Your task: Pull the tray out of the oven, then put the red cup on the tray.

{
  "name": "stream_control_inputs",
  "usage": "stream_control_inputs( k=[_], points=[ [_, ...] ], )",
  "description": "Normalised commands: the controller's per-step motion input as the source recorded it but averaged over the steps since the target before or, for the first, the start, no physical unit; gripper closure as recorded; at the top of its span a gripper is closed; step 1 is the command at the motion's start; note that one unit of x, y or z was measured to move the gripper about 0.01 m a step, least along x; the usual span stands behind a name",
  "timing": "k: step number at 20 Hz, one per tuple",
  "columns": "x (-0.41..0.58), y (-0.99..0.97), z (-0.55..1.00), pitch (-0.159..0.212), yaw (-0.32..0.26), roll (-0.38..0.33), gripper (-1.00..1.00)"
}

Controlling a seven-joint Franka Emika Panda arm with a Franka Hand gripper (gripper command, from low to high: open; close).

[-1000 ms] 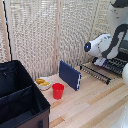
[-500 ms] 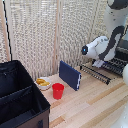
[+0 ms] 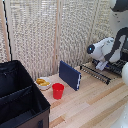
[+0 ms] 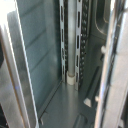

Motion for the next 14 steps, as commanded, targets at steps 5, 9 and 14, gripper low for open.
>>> stream_control_inputs(
  k=[5,9,14],
  points=[
    [-0.001,-0.07,0.0,0.001,0.0,0.059,1.0],
    [0.028,0.04,-0.01,0.022,0.0,0.0,1.0],
    [0.021,0.02,0.0,0.018,0.0,0.011,1.0]
  ],
)
